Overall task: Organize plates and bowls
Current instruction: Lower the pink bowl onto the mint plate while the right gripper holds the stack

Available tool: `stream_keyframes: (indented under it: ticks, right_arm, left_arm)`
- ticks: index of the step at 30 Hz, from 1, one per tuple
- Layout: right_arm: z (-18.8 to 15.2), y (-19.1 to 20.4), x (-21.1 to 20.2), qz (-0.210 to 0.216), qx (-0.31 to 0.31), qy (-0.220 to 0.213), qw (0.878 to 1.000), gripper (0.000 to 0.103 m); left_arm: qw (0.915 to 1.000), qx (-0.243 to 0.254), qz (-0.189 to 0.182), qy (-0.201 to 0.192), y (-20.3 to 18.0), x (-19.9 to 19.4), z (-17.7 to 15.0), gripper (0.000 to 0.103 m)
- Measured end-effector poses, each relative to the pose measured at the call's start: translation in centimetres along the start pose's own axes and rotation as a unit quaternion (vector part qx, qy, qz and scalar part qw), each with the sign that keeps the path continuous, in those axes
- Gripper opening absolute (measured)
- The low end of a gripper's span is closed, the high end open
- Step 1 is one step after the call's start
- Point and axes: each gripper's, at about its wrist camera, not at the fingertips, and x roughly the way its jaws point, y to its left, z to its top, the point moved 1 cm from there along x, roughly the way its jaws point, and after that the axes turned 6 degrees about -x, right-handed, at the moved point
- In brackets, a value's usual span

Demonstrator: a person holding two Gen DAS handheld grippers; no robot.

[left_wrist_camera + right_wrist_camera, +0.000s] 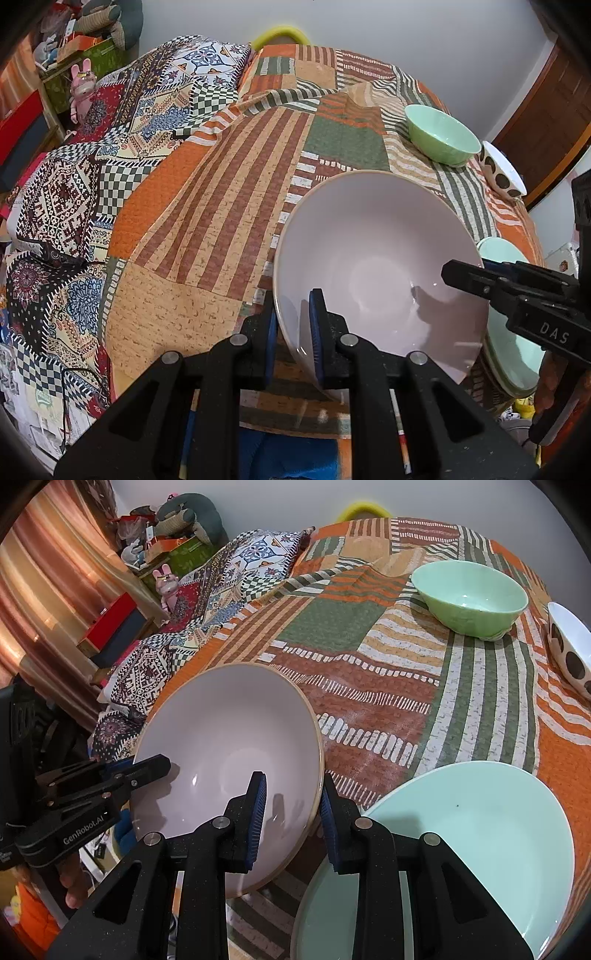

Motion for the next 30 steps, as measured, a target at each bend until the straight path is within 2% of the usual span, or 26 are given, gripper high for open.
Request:
stream_keyframes:
  ticks: [18, 24, 30]
  right_arm:
    - [0.5, 0.4, 0.0, -0.014, -0.027, 0.007, 1.000, 0.029]
    - [0.6, -0.1, -2.3, -0.011, -0.026, -0.022, 0.999, 0.029]
    - [0.7, -0.7, -5.8, -0.014, -0.028, -0.063, 0.998, 0.030]
  left_arm:
    - [0.9998, -0.017, 0.004, 0.007, 0.3, 0.5, -0.2, 0.016]
    - [0.9998, -0.013, 0.010, -0.010, -0.2, -1.2, -0.1, 0.023]
    - [0.9985, 0.007, 0.019, -0.051, -1.8, -4.4, 1.0, 0.024]
